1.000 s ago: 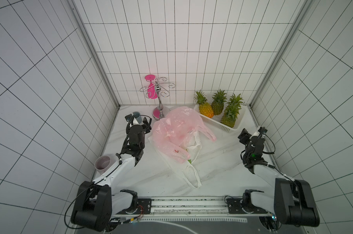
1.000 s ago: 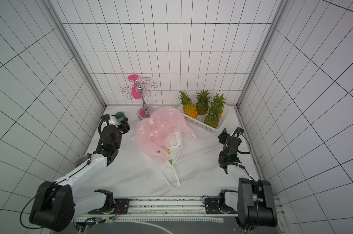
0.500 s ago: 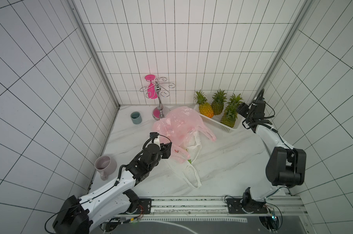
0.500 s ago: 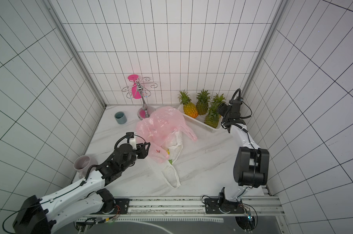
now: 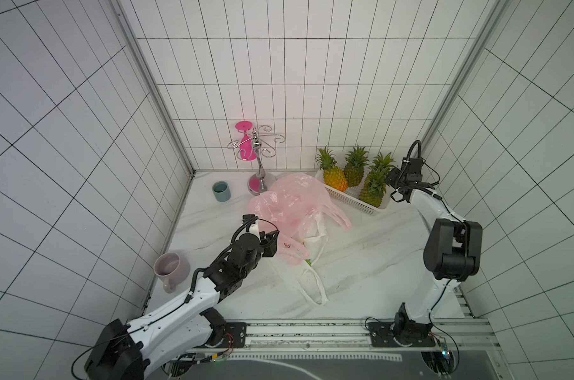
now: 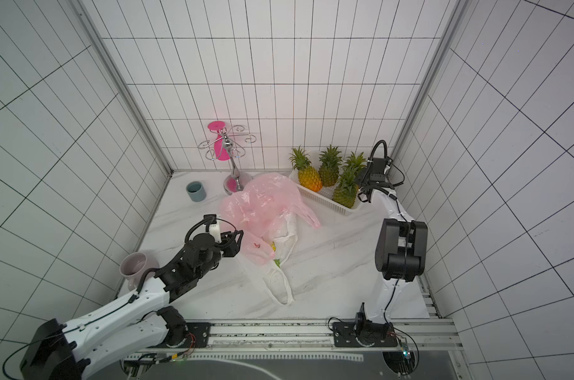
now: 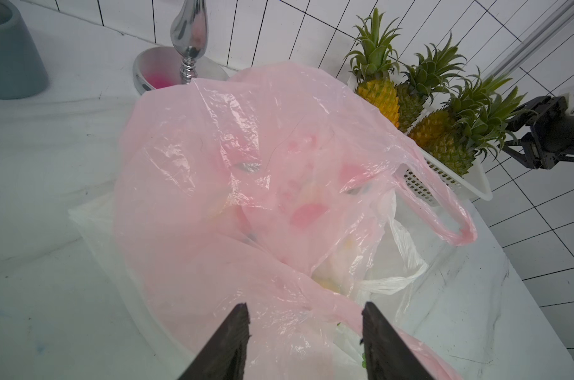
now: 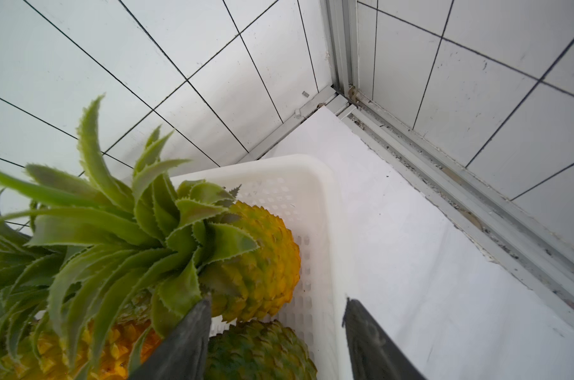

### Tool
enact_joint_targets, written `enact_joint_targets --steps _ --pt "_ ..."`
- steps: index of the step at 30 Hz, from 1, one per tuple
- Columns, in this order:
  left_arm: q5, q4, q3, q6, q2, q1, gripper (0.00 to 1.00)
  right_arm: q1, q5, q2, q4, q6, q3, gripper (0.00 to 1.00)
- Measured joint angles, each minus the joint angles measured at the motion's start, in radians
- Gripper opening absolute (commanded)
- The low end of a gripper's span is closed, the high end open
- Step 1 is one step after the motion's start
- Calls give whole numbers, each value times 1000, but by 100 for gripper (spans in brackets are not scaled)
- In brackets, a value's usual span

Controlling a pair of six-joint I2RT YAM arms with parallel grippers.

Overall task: Place the pineapple into a plastic bag & tie a knot
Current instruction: Adjust the basket at the center of the board.

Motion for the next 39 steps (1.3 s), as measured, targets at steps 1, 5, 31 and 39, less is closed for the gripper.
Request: enact_joint_targets --steps 1,5,31,39 --pt "0 2 -1 2 -2 2 58 -5 1 0 -6 0 0 61" --pt "4 12 -5 6 -5 15 59 -46 5 0 -25 -1 0 63" --pt "58 25 -40 -12 -22 29 59 -127 -116 258 -165 65 226 62" --pt "72 27 -43 -14 -49 29 61 -130 -147 84 -29 119 -60 59"
